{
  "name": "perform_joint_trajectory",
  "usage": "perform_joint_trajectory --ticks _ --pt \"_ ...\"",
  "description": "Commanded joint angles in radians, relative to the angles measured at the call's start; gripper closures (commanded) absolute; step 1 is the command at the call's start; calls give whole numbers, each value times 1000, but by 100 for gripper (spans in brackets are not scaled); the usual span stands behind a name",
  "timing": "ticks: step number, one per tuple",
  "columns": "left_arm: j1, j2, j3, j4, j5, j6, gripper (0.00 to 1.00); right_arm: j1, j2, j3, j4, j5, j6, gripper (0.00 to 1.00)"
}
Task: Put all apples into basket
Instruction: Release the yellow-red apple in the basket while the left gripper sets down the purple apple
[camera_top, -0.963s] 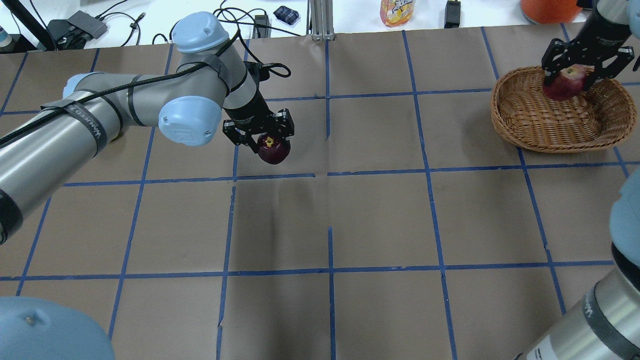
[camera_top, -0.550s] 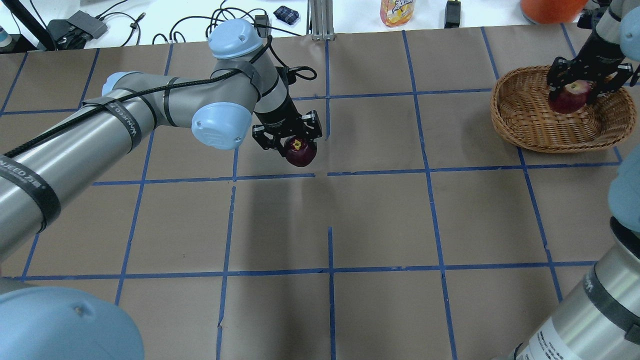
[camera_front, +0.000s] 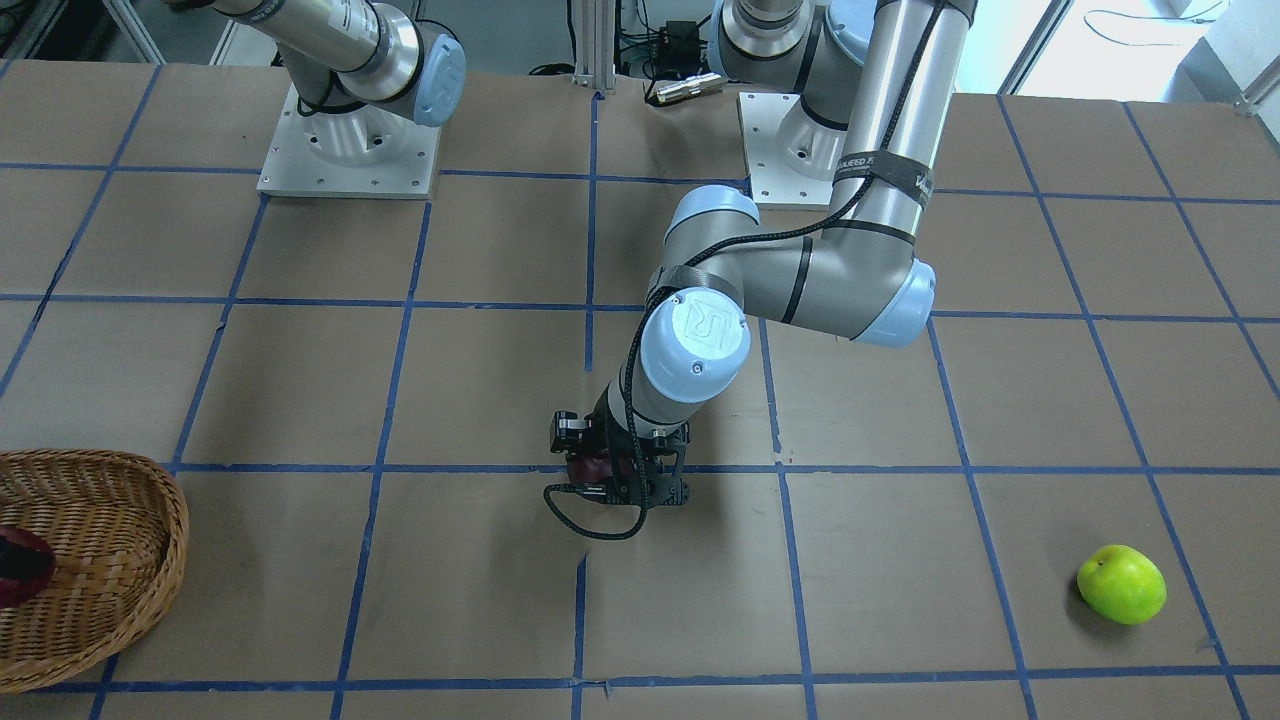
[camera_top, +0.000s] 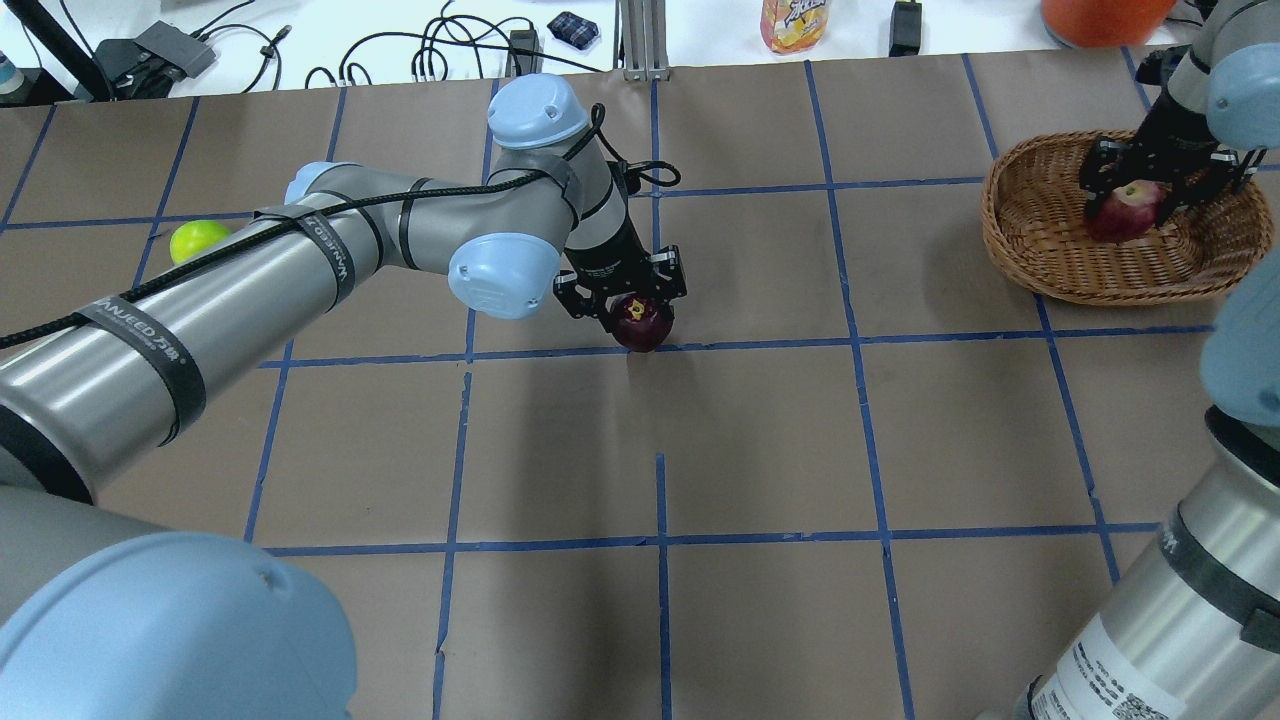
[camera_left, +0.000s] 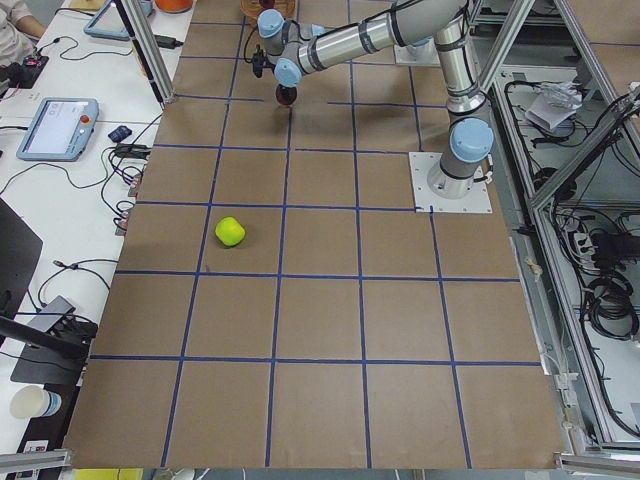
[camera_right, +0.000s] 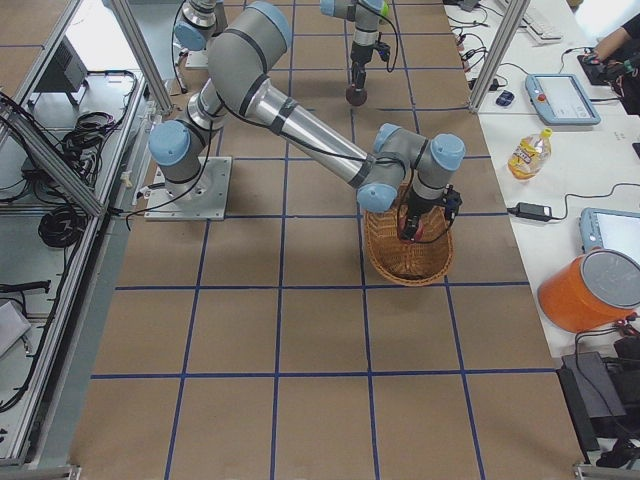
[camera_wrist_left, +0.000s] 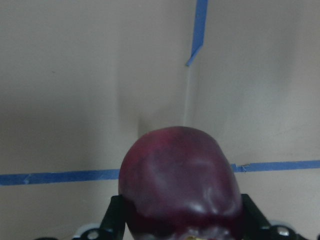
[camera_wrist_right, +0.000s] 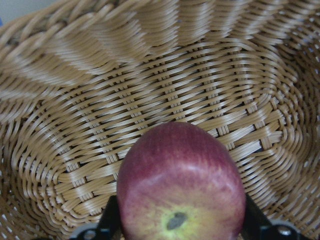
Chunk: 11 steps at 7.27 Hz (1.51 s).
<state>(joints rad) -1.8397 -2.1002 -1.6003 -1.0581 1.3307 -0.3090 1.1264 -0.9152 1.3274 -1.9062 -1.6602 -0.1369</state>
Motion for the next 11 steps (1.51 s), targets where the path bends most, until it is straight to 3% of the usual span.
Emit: perform_joint_trajectory --ticks 1,3,4,6,7,8,11 --pt "7 3 6 3 -1 16 0 0 -4 -8 76 -9 2 0" --pt "124 64 51 -55 -42 103 0 21 -66 -11 131 3 2 0" --pt "207 115 84 -188 -48 204 0 71 -147 -11 224 37 22 0" --pt "417 170 129 -362 4 519 0 274 -237 -10 291 115 324 0" --pt "519 173 131 -362 31 689 0 415 -243 -8 282 125 467 0" --pt "619 131 131 -326 135 861 0 549 -231 -7 270 125 669 0" --pt "720 -34 209 -130 177 936 0 720 -142 -2 231 191 836 0"
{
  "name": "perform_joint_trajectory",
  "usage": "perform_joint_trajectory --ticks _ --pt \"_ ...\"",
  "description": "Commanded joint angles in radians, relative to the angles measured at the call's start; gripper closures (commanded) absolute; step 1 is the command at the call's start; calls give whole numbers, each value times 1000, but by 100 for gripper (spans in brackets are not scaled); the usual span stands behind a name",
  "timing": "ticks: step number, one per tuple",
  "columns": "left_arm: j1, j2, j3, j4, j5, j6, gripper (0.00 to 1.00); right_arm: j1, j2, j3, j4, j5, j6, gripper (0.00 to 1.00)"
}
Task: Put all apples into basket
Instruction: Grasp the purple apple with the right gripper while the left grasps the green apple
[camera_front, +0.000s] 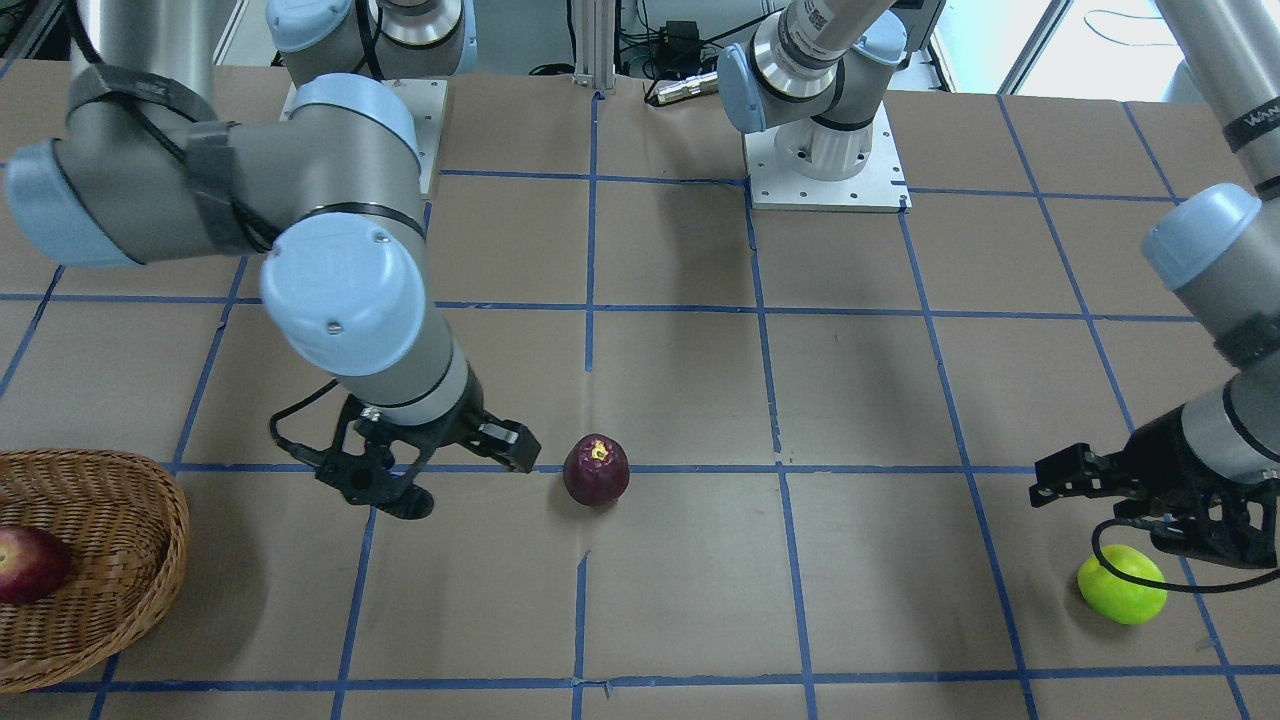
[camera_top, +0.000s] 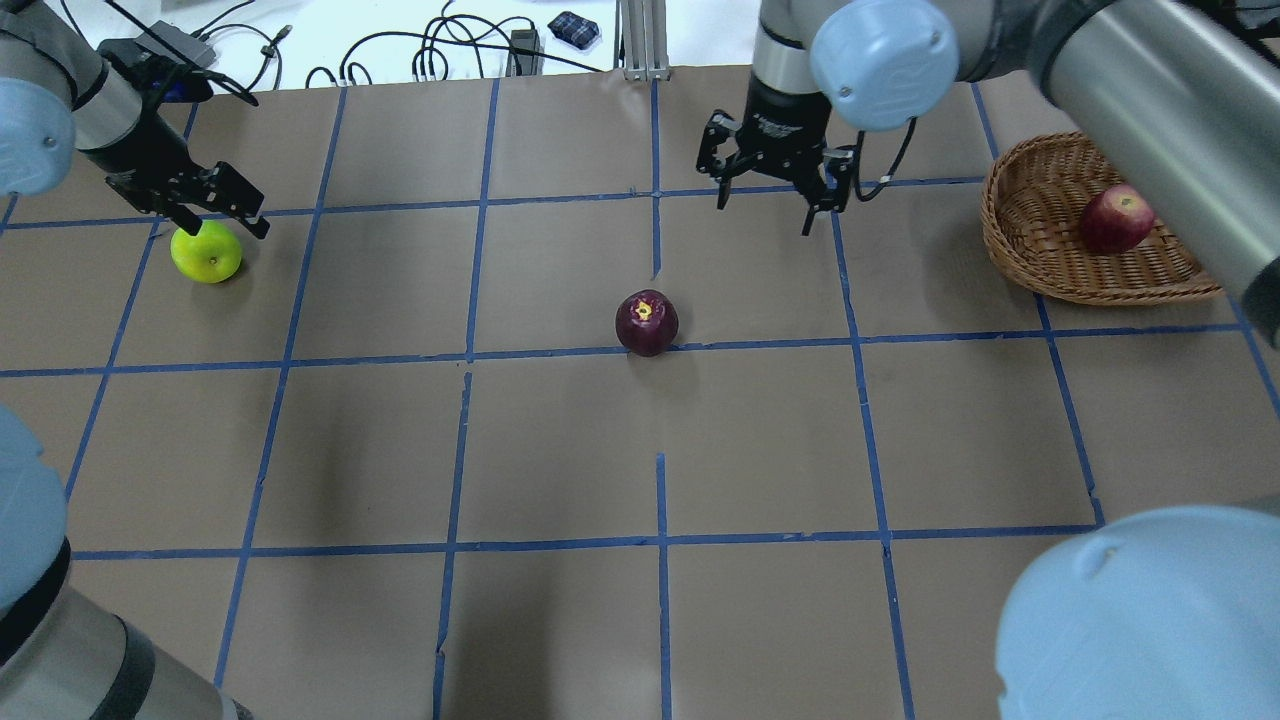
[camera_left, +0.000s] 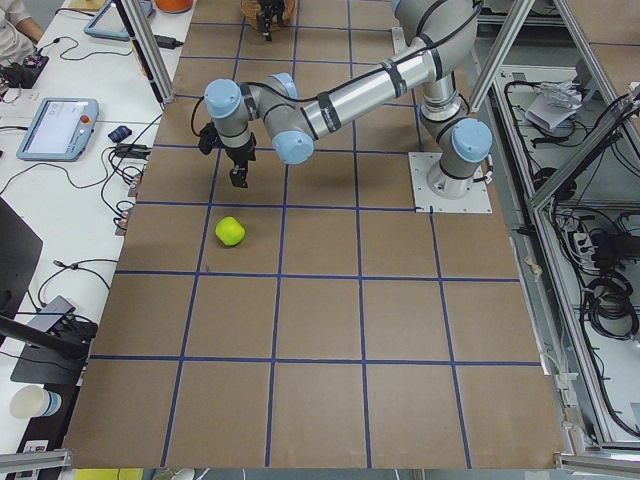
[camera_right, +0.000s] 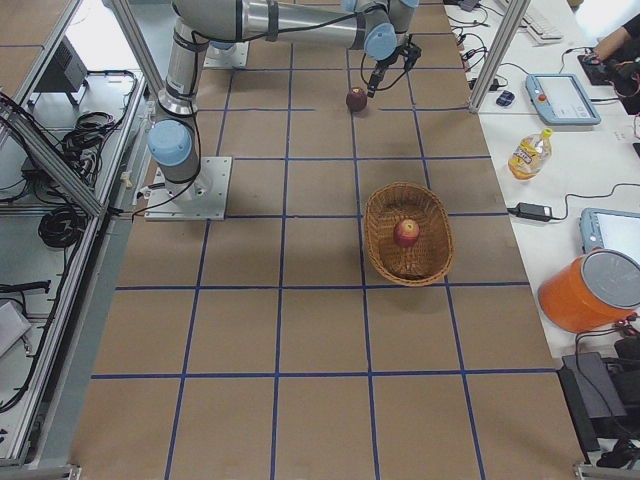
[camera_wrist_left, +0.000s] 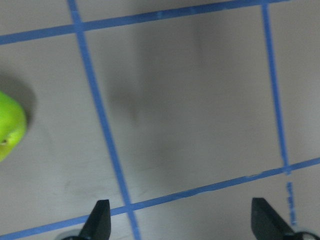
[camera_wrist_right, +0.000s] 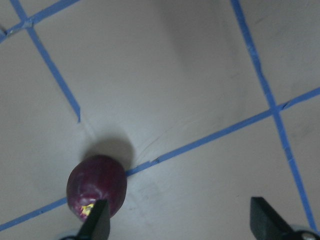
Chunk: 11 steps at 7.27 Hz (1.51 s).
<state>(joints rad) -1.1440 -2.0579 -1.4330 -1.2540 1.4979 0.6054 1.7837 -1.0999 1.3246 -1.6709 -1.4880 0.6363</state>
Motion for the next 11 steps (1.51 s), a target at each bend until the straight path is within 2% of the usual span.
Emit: perform_joint_trajectory --ticks 1,2,3,6,8,10,11 --pt "35 -117 75 67 27 95 0 92 66 1 -4 18 97 0" --pt "36 -139 106 67 150 210 0 95 80 1 -9 62 97 0" --pt "39 -157 135 65 169 256 0 95 110 1 -68 95 98 0" --pt "69 -205 169 58 153 427 0 95 172 -2 -105 98 88 0" --pt "70 -223 175 51 148 504 0 95 199 1 -128 145 85 0" --pt "72 -231 177 51 92 595 2 95 227 1 -128 147 88 0" --pt "72 -238 175 51 90 602 2 95 233 1 -133 146 88 6"
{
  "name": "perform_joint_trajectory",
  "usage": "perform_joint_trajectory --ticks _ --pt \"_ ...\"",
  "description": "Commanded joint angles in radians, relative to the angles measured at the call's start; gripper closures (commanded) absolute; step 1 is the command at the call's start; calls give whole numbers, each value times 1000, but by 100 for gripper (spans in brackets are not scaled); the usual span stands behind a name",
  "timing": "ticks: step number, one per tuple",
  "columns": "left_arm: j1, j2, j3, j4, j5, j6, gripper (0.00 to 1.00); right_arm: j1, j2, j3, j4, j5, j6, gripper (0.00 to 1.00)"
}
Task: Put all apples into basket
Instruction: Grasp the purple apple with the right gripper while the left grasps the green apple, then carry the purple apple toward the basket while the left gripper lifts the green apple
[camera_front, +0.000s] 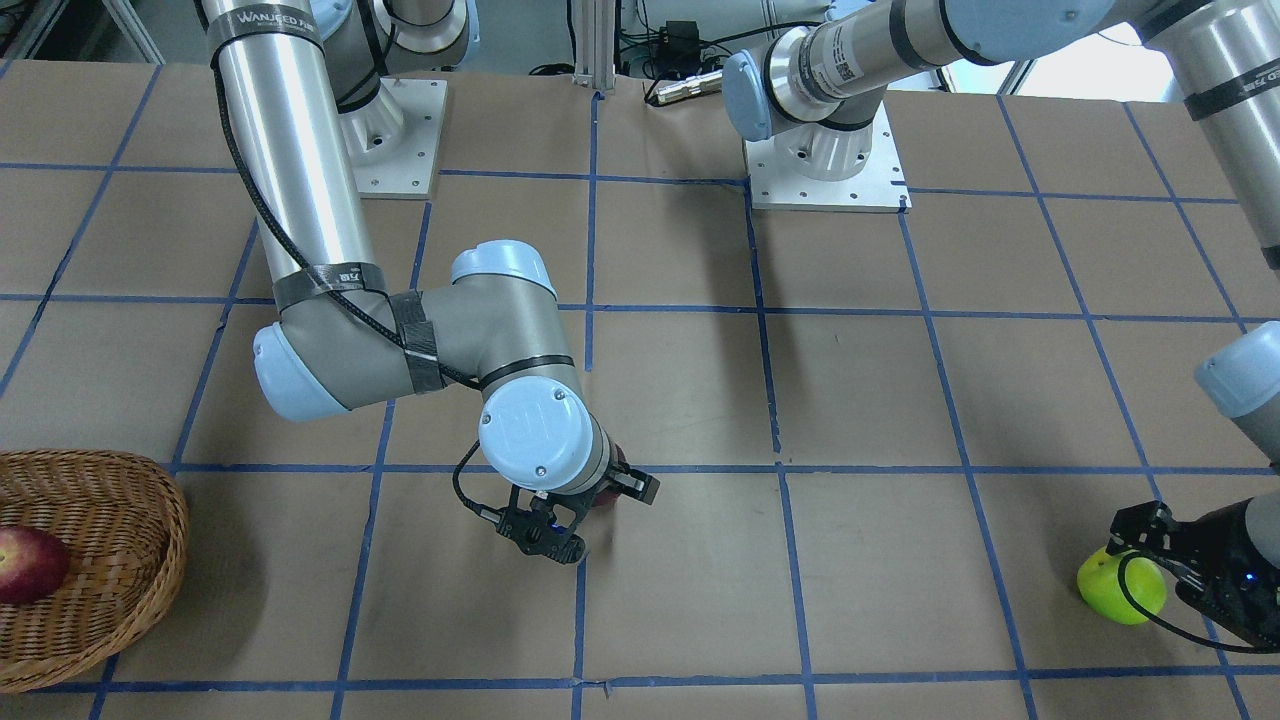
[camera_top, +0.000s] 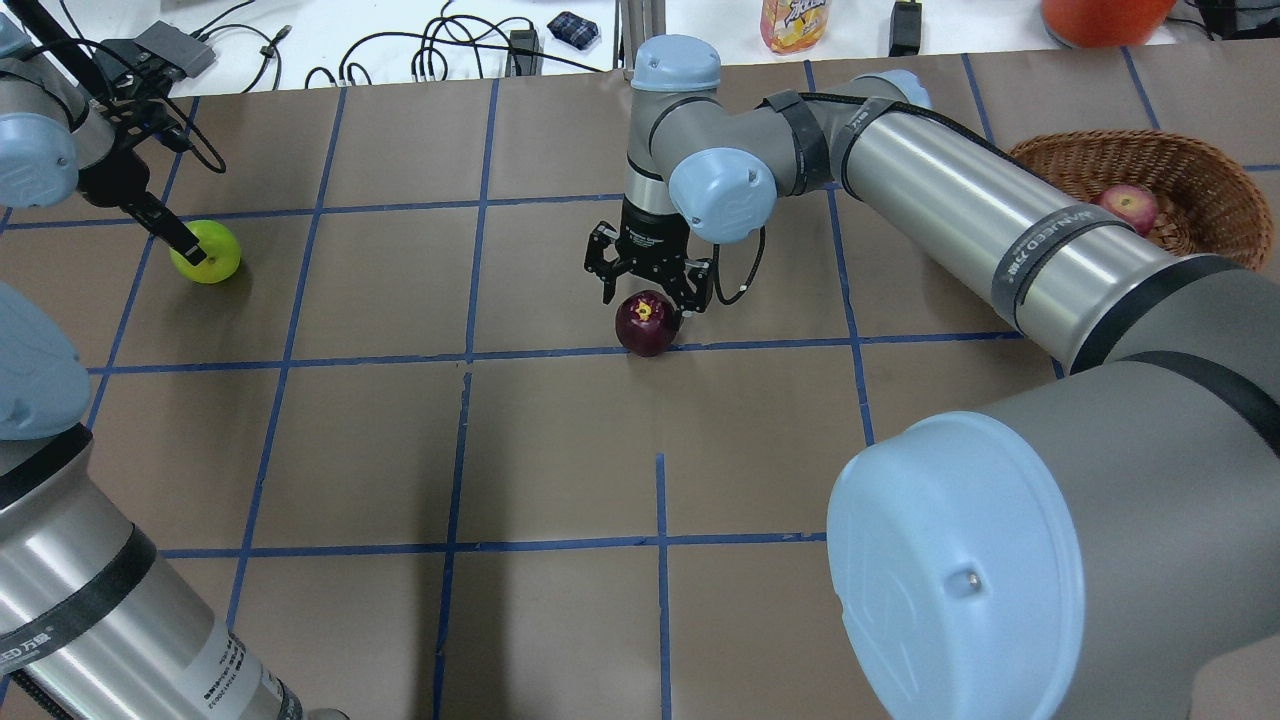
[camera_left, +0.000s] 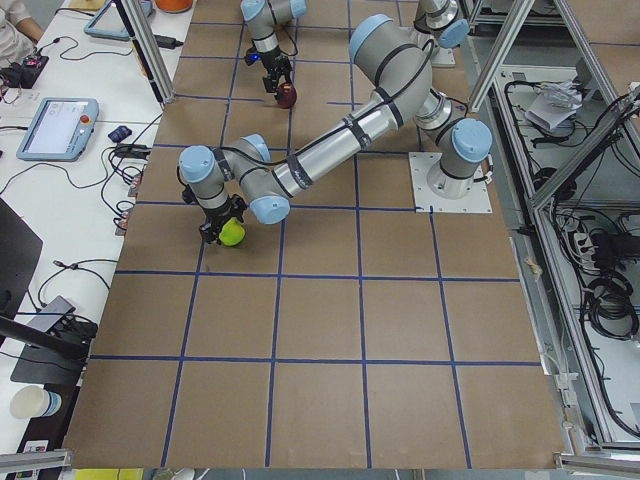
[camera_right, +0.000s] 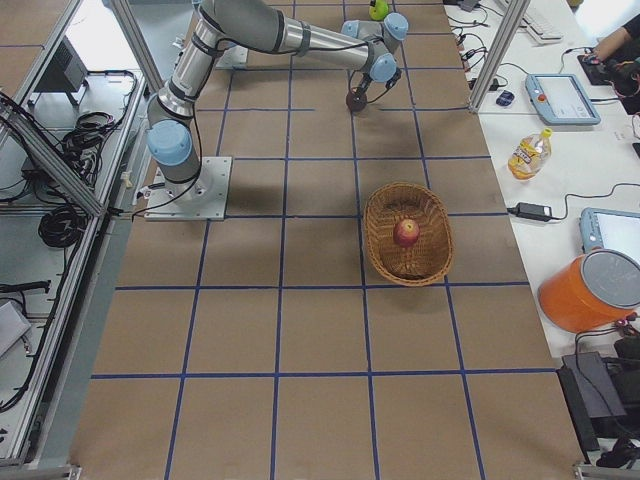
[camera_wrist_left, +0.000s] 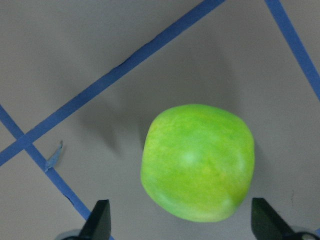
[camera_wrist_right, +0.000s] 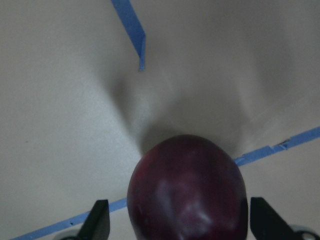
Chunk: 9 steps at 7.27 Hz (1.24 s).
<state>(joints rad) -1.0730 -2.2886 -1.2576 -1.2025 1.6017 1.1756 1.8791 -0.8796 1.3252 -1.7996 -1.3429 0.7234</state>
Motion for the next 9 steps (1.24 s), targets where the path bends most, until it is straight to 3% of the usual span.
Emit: perform_joint_trajectory --ticks 1,2,3,4,5,6,7,9 --pt "2 -14 -2 -2 -40 33 2 0 17 0 -4 1 -1 23" --pt "8 -18 0 0 -64 33 2 -1 14 0 -30 1 -2 78" --pt "10 -26 -2 0 -95 32 2 -2 11 0 -52 -16 -1 100" --pt "10 -31 0 0 -114 32 2 -14 -7 -18 -50 -13 -2 100" --pt "10 -31 4 3 -109 29 21 -32 -53 -33 -34 -18 -4 100" --pt "10 -26 24 1 -106 23 54 -105 -102 -55 47 -15 -28 100" --pt "4 -12 49 -26 -103 15 65 -214 -158 -75 134 -10 -124 100" --pt "-110 70 60 -185 -92 -218 64 -439 -249 -81 235 -77 -400 100"
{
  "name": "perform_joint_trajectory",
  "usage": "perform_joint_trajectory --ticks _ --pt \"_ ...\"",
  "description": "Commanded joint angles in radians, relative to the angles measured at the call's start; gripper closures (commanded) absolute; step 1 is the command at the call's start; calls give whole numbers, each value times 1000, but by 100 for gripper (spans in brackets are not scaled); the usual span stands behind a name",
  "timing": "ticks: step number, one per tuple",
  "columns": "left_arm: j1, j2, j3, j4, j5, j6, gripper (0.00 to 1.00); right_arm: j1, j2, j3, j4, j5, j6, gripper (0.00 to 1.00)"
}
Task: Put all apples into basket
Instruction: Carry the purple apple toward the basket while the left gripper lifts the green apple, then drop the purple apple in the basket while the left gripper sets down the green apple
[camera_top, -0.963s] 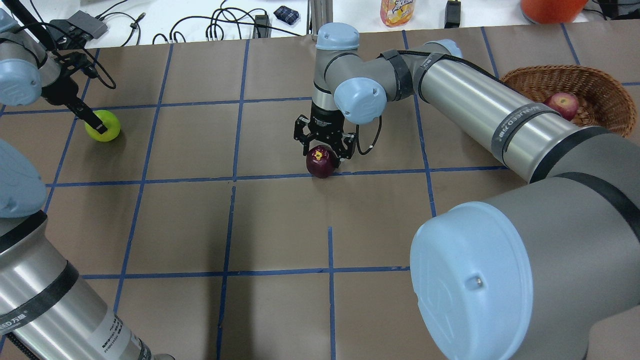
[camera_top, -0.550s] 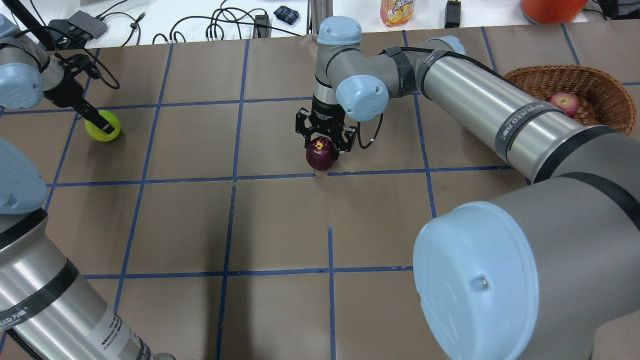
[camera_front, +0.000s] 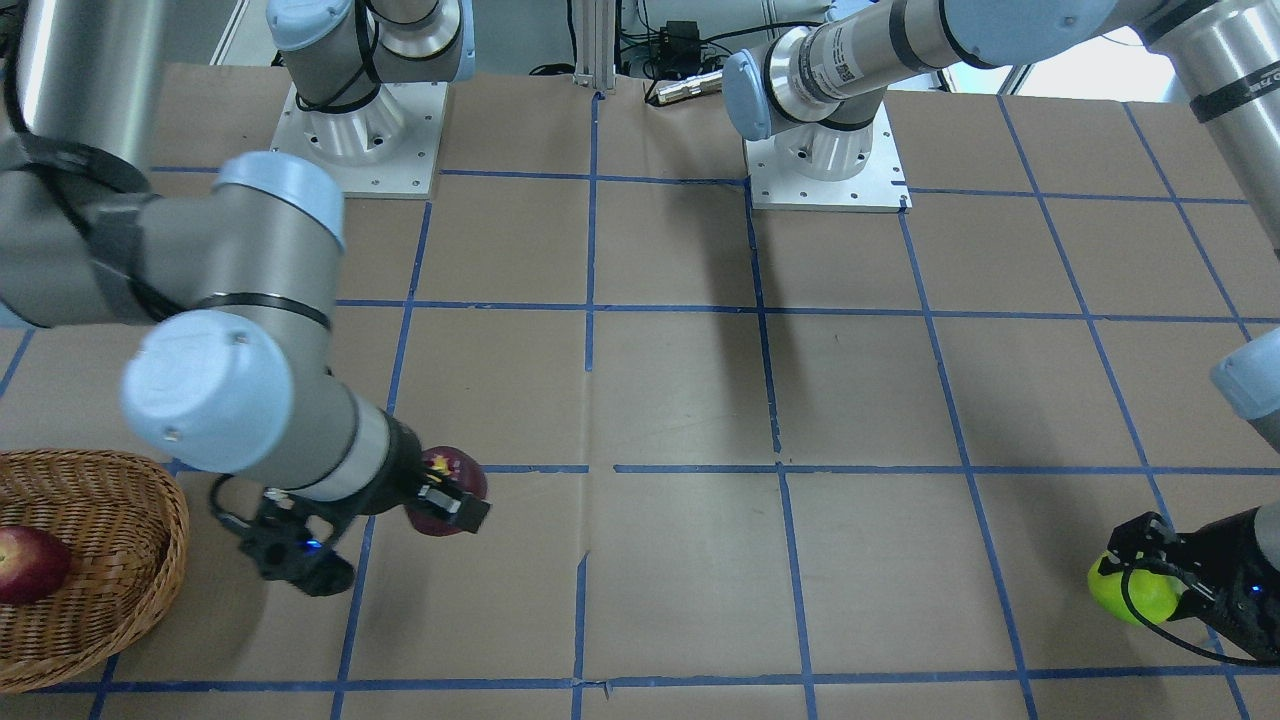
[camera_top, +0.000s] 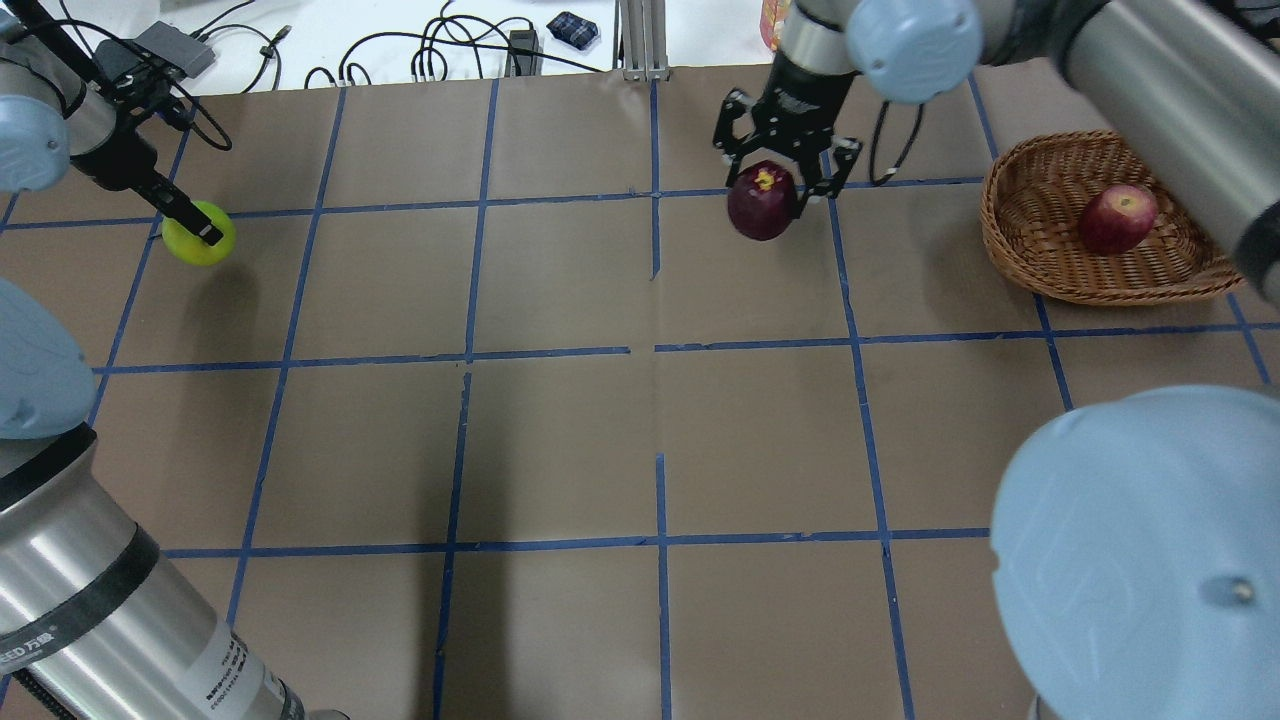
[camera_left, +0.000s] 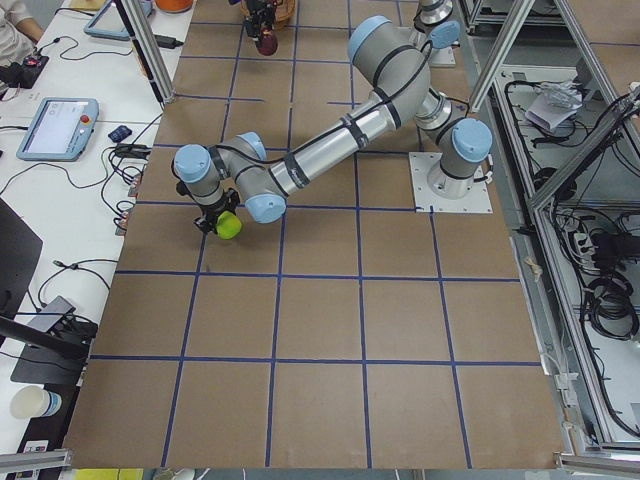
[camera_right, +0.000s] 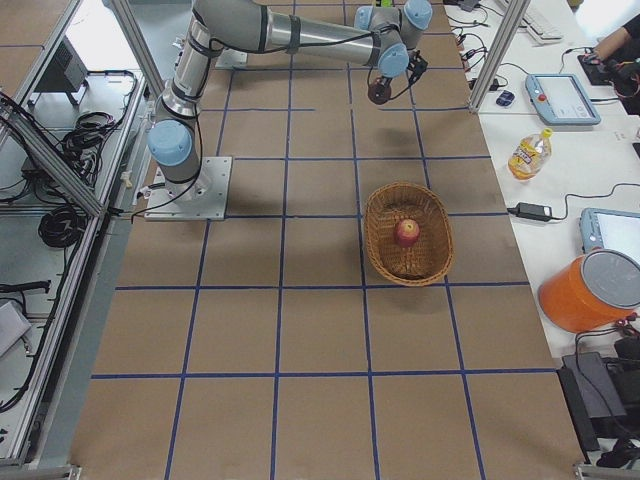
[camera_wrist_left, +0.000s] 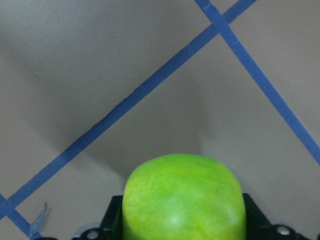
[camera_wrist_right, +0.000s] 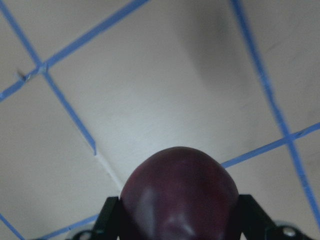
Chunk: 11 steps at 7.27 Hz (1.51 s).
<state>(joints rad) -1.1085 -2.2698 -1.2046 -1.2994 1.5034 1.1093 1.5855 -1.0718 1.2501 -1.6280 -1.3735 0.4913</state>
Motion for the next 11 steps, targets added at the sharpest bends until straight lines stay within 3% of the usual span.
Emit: perform_joint_trajectory --ticks 1,2,4,6,8,10,11 --pt "-167 85 13 -157 8 -302 64 -251 -66 -8 65 -76 -327 100" --pt "-245 119 4 -187 1 -466 64 -348 -65 -12 60 -164 -514 100" --pt "-458 145 -21 -192 9 -830 64 -479 -33 -14 -7 -197 -783 100" --pt "-647 121 -30 -166 8 -1191 64 -556 70 -15 -195 -261 -961 100" --pt "-732 118 -91 -129 -5 -1389 64 -587 124 -14 -260 -257 -1010 100" --pt "-763 95 -162 32 -32 -1466 64 -590 162 -17 -270 -245 -1016 100" --pt "-771 82 -186 57 -35 -1470 64 -590 170 -15 -268 -242 -1013 91"
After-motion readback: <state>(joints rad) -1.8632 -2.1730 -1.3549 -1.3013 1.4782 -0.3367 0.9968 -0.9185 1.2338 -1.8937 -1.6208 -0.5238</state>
